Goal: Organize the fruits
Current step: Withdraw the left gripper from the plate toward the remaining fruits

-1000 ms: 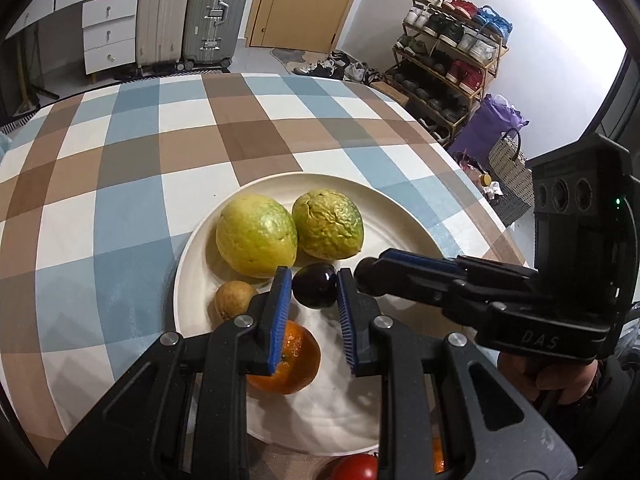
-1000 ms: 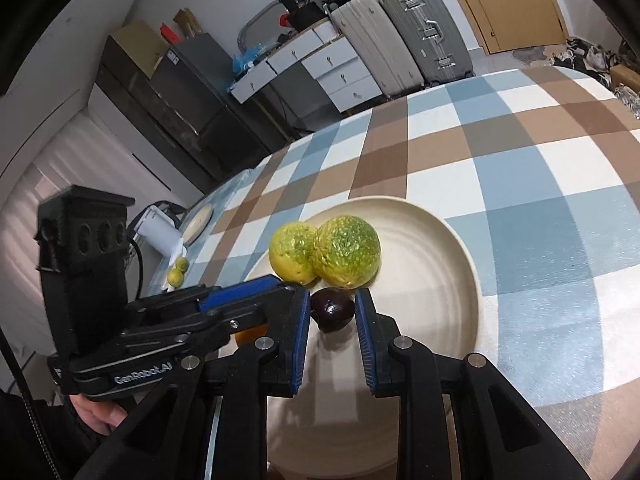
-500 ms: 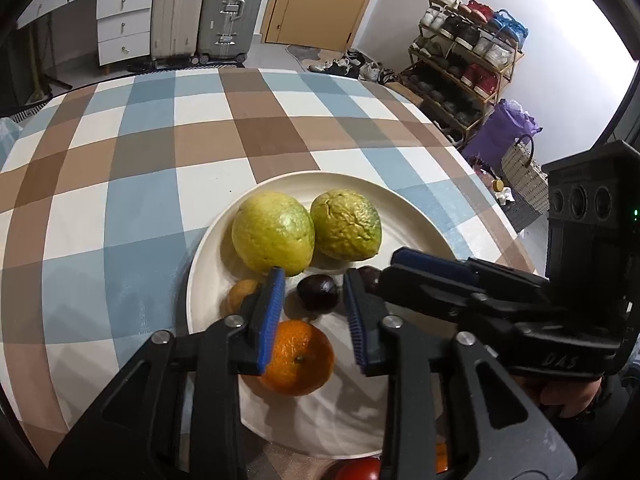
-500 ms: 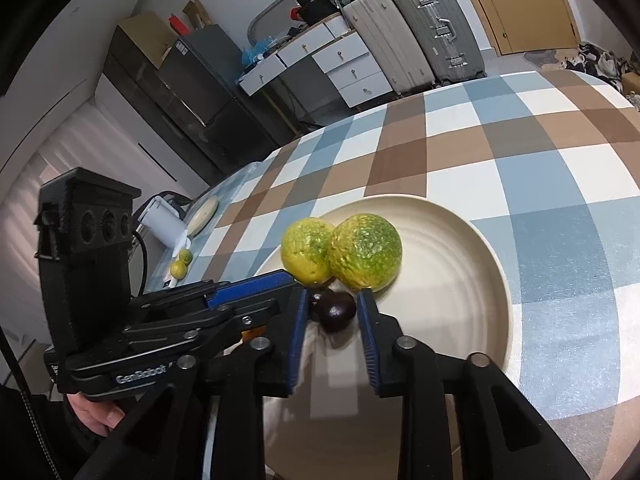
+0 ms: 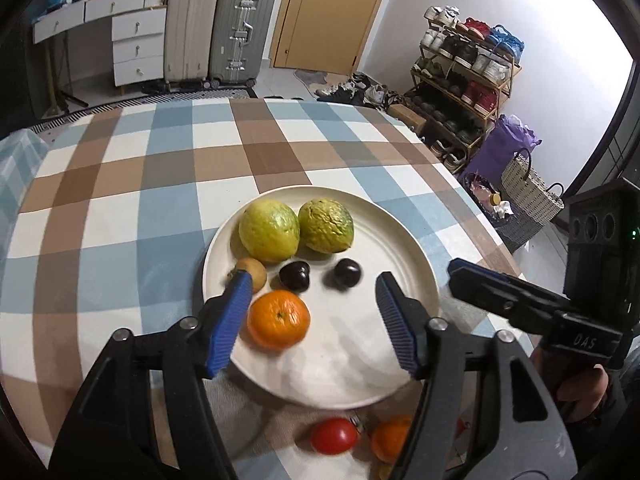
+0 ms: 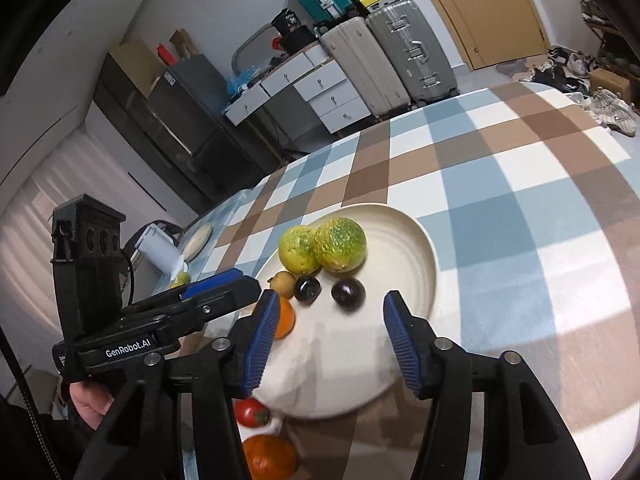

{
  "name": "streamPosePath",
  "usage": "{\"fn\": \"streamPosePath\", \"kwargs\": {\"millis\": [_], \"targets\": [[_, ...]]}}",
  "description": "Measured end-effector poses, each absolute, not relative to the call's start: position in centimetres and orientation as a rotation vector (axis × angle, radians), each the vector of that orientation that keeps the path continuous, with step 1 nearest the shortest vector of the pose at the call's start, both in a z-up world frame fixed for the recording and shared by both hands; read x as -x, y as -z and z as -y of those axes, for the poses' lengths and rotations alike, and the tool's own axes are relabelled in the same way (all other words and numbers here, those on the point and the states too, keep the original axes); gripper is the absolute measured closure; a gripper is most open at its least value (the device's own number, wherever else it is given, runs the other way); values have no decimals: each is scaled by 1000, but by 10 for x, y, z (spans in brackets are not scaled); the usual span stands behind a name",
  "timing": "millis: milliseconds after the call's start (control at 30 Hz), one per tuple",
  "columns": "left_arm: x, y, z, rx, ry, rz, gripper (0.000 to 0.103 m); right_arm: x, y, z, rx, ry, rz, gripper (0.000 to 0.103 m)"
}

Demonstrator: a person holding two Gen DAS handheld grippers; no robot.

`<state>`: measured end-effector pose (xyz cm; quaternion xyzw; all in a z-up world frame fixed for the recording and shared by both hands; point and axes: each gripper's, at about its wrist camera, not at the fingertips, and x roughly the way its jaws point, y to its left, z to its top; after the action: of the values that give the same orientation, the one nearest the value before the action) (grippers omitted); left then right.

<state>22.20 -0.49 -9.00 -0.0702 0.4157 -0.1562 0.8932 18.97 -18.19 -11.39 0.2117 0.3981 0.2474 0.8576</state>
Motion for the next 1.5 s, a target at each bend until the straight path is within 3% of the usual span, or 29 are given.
{"fn": "streamPosePath", "kwargs": {"millis": [67,233,333,467,700,767,800,833,1167,1500], "targets": [[-209,83,5,147,317,-846,31,-180,107,186,-447,-514,-819,39],[-178,66,9,136,304,-810,30,-152,83,191,-425,-533,-748,31],[-156,54,12,115,280,-776,22,-136,68,192,-412,-547,-709,28],[-135,44,16,110,268,-771,21,-112,52,191,-366,-527,-661,13],[-92,30,20,95,249,-742,16,-76,39,191,-308,-495,-641,5],[-80,26,18,109,251,-721,12,-67,37,190,-287,-490,-635,4],[-75,25,18,115,247,-708,3,-63,36,190,-280,-492,-632,4],[-69,24,18,121,239,-695,0,-57,36,189,-274,-497,-627,3],[-26,38,7,189,226,-639,1,-21,37,190,-257,-464,-587,0],[-19,89,0,211,198,-726,1,-1,72,186,-251,-447,-612,0]]}}
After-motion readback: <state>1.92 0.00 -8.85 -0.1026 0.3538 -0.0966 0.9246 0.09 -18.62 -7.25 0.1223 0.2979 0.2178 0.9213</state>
